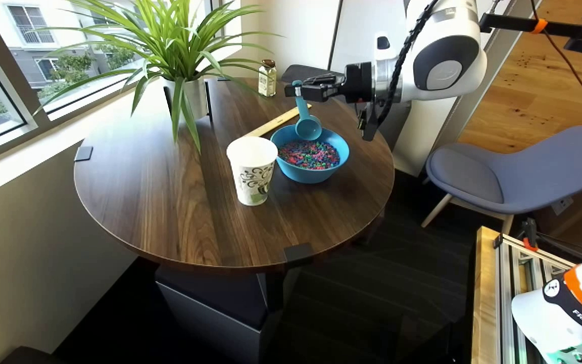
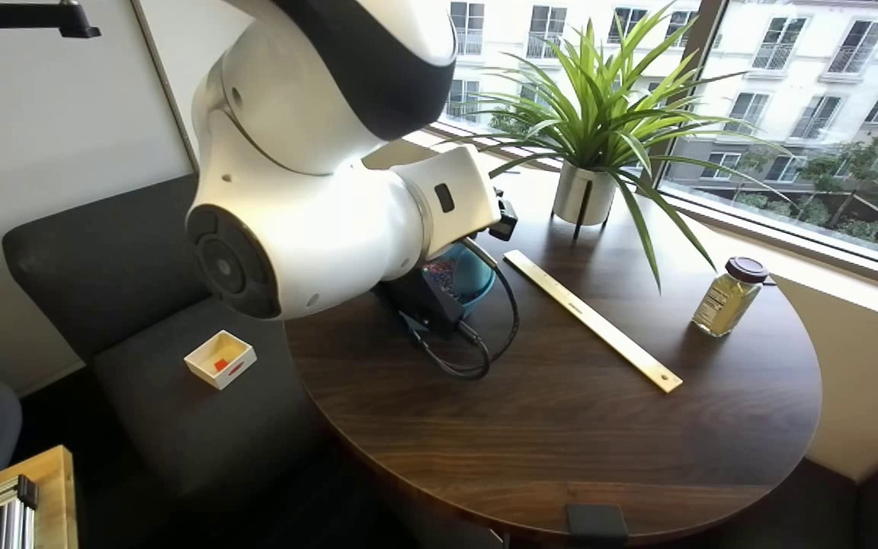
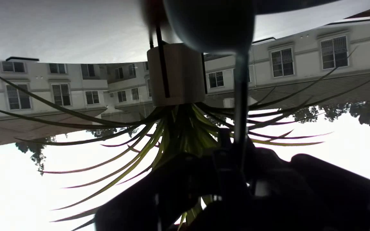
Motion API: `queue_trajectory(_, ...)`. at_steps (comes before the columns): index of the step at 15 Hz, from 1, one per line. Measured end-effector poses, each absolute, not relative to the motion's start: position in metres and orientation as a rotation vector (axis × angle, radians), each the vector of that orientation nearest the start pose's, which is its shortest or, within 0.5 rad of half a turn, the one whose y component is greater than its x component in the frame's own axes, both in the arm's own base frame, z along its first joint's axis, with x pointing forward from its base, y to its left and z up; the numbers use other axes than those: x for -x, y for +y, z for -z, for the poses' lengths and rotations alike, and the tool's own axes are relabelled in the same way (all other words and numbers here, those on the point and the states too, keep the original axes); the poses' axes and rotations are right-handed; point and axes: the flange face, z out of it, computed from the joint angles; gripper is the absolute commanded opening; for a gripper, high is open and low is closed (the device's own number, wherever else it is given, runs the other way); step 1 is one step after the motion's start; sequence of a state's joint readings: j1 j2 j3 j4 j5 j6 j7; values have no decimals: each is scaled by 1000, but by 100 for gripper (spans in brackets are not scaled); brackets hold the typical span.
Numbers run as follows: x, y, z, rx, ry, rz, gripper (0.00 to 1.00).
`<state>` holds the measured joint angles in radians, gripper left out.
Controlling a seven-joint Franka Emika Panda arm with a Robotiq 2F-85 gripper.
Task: Use the scooper to pour some of the bowl's contents into the cup
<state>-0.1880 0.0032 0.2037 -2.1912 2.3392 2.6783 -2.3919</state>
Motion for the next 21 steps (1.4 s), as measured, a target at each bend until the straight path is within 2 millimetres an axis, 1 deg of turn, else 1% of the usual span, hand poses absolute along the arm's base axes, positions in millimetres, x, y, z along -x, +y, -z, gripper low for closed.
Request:
queue_trajectory(2,-539,-4,-378,2279,-351,1684,2)
queue_trajectory(5,-534,11,-364,2266,-390,1617,2)
queue_trajectory(7,-532,17,-360,2262,-366,1550,2)
queue_trajectory(9,-531,18,-359,2259,-287,1486,2)
queue_trajectory(11,-531,14,-358,2261,-175,1432,2)
queue_trajectory(16,-535,-10,-358,2230,113,1273,2)
queue_trajectory(21,-542,-29,-353,2186,332,1071,2)
